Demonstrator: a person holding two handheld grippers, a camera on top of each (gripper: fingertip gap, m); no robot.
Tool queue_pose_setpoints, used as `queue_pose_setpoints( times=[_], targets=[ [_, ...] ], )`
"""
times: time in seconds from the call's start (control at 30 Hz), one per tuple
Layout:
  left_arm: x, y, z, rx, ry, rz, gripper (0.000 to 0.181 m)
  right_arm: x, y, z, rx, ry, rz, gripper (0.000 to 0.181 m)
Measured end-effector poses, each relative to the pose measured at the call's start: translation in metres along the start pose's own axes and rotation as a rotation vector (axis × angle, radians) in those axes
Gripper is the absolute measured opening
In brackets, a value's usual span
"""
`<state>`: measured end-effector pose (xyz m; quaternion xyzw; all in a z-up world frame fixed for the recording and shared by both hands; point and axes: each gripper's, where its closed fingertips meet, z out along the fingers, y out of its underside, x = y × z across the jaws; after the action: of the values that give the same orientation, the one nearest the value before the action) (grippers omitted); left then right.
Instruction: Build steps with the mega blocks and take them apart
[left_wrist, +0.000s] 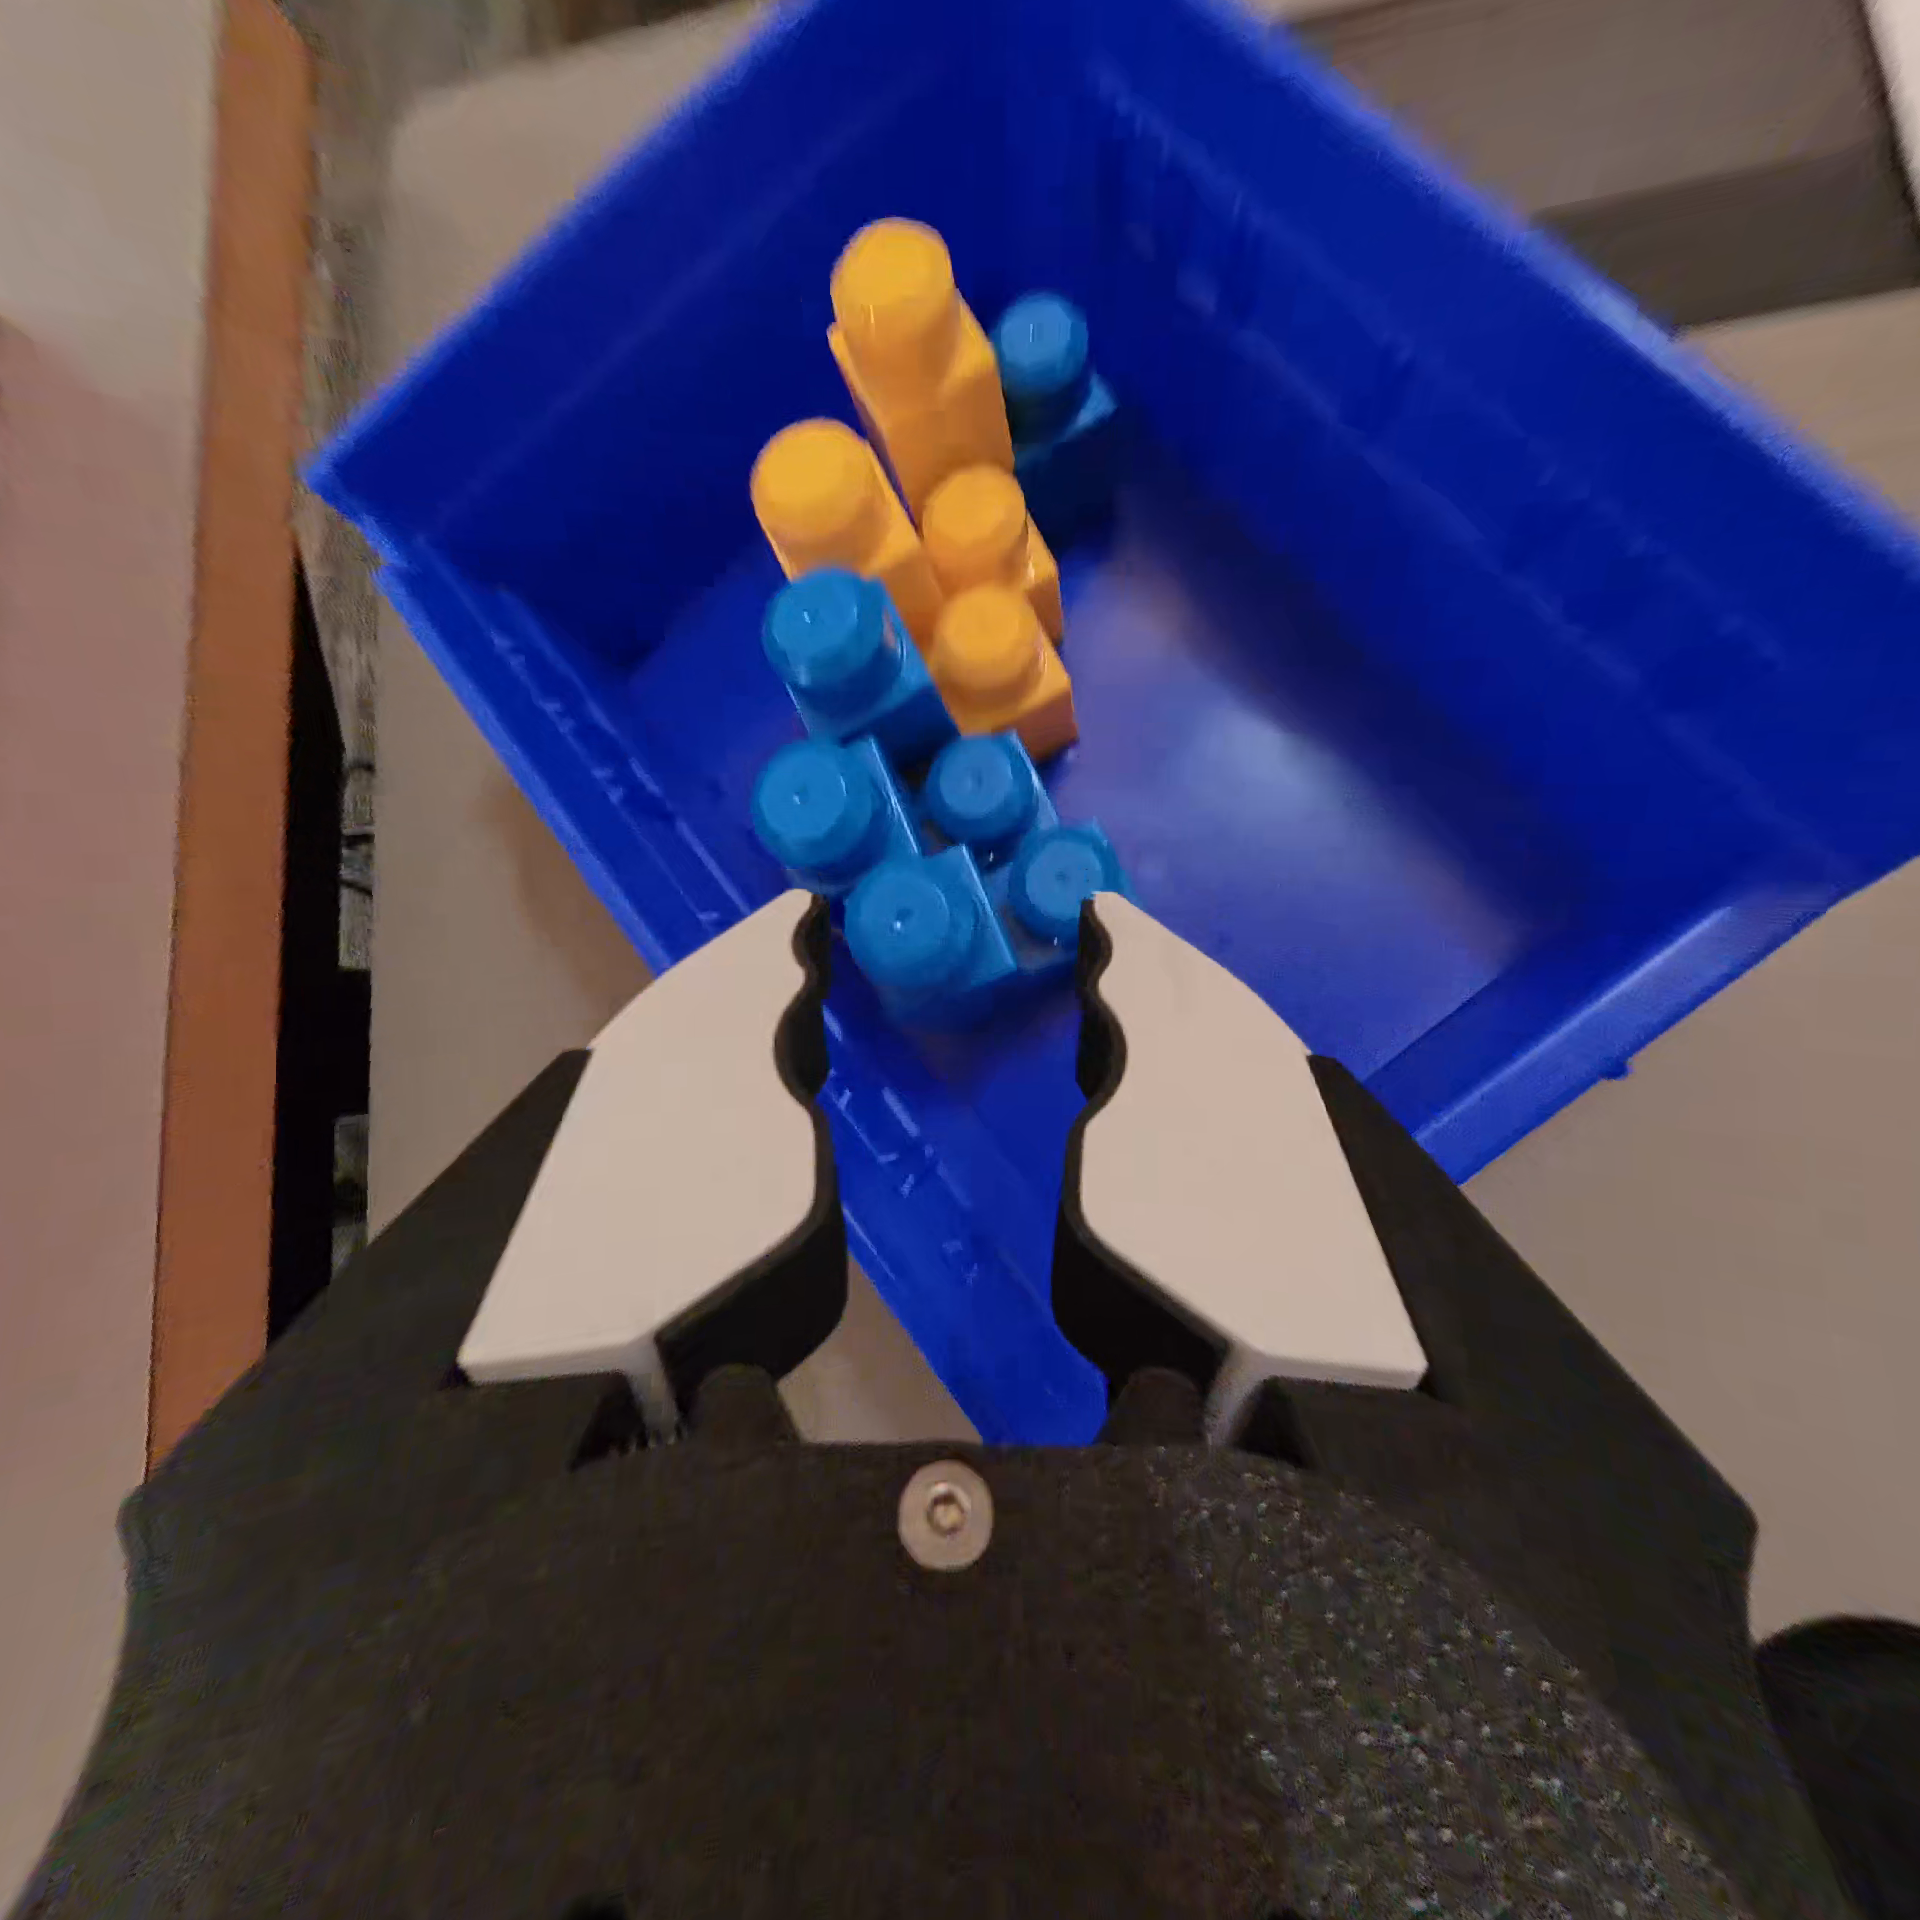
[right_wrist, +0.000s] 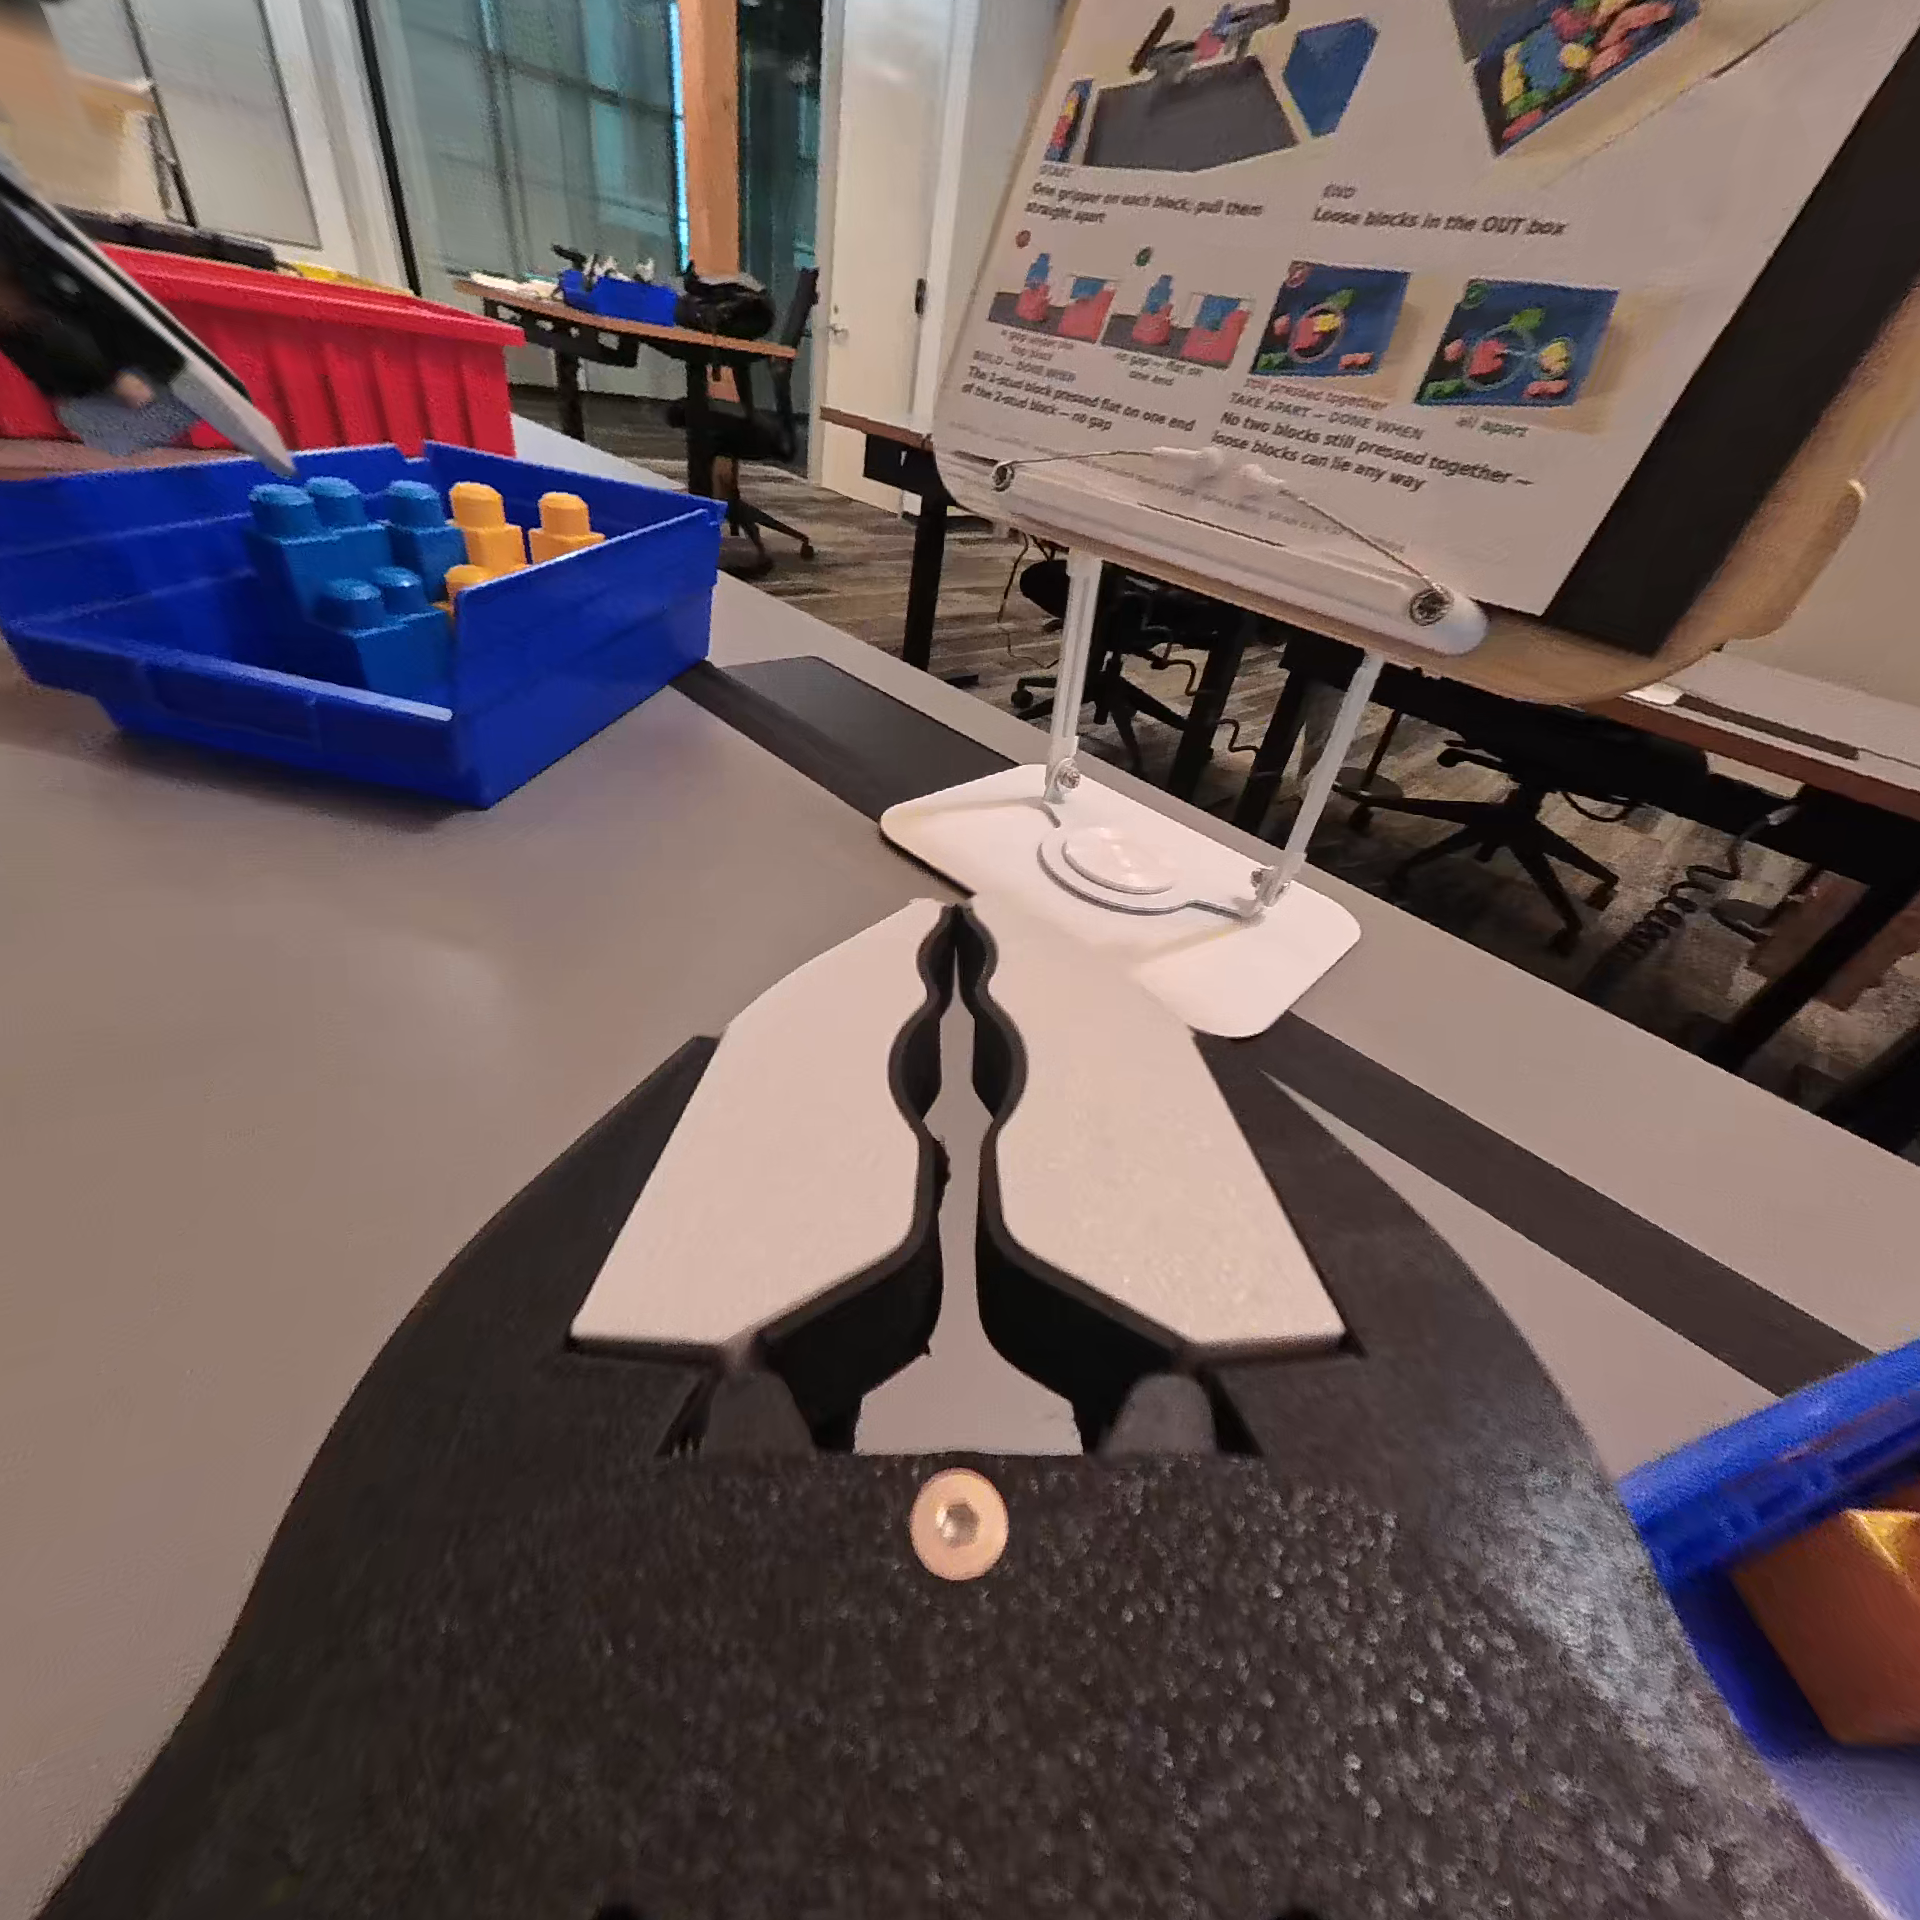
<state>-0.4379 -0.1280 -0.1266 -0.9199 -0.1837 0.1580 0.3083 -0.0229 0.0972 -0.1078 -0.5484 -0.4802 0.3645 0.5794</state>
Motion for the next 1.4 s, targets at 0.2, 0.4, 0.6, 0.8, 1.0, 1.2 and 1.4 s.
queue_pose_setpoints(
  times=[0.2,0.4,0.6,0.8,1.0,1.2,1.4],
  targets=[
    [0.001,0.015,0.020,-0.152,-0.014,0.058,0.043,-0.009,0.003,0.001,-0.016,-0.051,0.000,0.000],
    [0.009,0.013,0.029,-0.185,-0.010,0.157,0.035,-0.014,0.003,0.000,-0.021,-0.078,-0.013,0.000],
    [0.030,-0.023,-0.015,0.013,-0.033,0.247,0.030,-0.015,-0.001,-0.001,-0.009,-0.081,-0.020,0.000],
    [0.116,-0.071,-0.095,0.311,0.153,0.318,0.030,-0.030,-0.010,-0.001,0.013,-0.093,-0.057,0.001],
    [0.252,-0.058,-0.112,0.381,0.442,0.454,0.030,-0.073,-0.020,0.000,0.005,-0.180,-0.169,0.022],
    [0.361,-0.011,-0.087,0.256,0.663,0.572,0.030,-0.111,0.018,0.006,-0.212,-0.343,-0.217,0.054],
    [0.405,0.017,-0.077,0.191,0.785,0.612,0.030,-0.114,0.013,-0.006,-0.179,-0.488,-0.153,0.056]
  ],
)
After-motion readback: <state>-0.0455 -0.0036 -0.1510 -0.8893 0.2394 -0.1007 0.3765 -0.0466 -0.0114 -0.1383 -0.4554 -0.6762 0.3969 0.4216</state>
